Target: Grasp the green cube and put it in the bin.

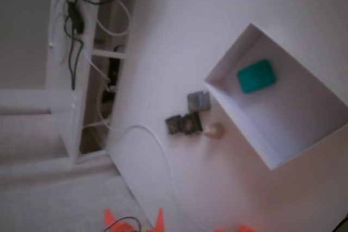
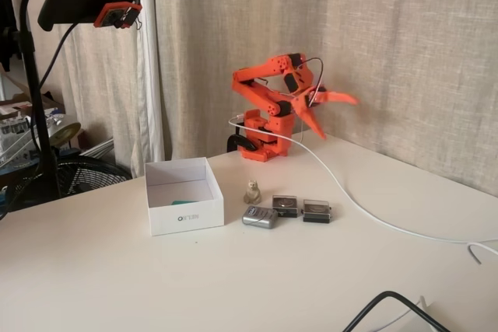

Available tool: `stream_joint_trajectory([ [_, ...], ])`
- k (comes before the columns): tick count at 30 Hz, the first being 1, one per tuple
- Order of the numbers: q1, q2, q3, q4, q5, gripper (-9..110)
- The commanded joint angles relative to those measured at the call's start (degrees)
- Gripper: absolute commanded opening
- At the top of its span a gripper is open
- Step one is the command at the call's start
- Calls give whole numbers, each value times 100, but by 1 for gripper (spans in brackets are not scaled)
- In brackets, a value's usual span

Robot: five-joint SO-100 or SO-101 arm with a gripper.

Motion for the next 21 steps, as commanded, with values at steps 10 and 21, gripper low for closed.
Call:
stream_joint_trajectory([
  [10, 114, 1345, 1564, -378, 26, 61],
  [21, 149, 1644, 1758, -246, 18, 51],
])
